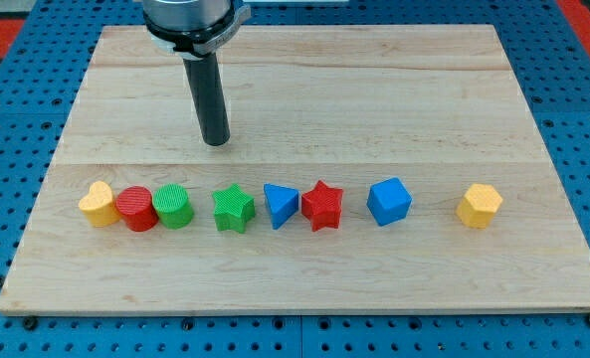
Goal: Move your arm to the center right of the board
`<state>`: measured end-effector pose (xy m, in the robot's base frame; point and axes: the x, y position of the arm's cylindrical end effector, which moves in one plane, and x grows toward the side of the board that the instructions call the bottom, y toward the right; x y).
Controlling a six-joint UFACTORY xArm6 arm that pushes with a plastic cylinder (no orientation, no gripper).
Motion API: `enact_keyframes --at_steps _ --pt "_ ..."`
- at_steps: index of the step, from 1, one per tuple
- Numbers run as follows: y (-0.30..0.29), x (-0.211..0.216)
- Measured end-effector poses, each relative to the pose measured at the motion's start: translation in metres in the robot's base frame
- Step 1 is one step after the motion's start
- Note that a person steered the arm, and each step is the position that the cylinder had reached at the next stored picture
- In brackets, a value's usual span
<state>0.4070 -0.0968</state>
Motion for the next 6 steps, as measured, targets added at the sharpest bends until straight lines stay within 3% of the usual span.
enact_keyframes --at_steps 2,3,4,5,6 --pt "0.002 -0.001" --pt "0.047 -0.002" --pt "0.162 -0.037" --pt "0.272 -0.036" --pt "0.36 0.024"
